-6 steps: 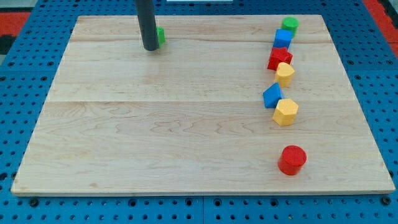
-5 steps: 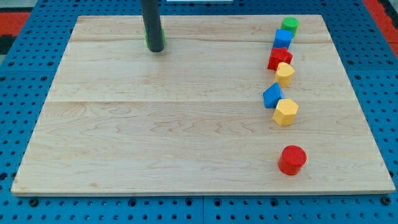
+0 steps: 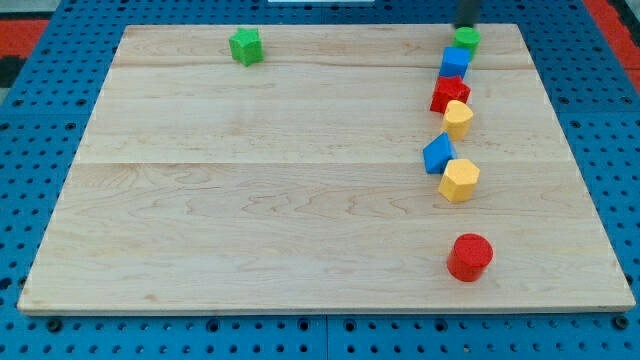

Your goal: Move the green circle right of the green star

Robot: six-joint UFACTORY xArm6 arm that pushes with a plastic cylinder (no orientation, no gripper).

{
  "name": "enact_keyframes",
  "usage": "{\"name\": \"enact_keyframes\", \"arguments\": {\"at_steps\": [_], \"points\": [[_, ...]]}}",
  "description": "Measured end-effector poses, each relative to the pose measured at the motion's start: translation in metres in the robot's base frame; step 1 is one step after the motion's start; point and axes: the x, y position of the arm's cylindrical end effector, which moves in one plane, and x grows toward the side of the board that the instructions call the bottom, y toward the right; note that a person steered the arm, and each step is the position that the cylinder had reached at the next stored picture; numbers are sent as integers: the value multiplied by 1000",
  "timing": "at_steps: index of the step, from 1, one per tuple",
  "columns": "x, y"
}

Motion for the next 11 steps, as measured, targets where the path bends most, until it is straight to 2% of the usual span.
{"name": "enact_keyframes", "arguments": {"at_steps": [1, 2, 3, 4, 5, 6, 7, 8, 9, 10, 11], "points": [[19, 60], [54, -1], [41, -69], [32, -80], [16, -33], [-8, -51], [-3, -86], [16, -151], [9, -185], [-5, -190], [17, -242]]}}
